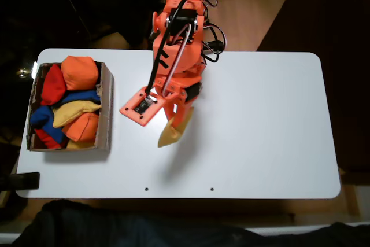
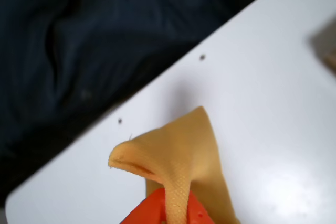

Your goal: Grasp a bag and put it in the box.

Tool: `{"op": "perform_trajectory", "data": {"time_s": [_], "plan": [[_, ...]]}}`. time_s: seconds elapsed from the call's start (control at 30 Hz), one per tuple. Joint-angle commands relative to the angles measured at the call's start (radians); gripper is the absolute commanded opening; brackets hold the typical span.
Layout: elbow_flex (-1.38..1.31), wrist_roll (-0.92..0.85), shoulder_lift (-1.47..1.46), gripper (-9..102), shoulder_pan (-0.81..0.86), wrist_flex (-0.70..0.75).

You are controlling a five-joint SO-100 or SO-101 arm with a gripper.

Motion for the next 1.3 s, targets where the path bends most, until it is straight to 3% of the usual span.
{"op": "perform_trajectory", "data": {"time_s": [0.0,1.27], "plan": [[-0.067,0.012,0.043,0,0.049,-0.034],[-0.044,0.410,0.072,0,0.463,-0.275]]}}
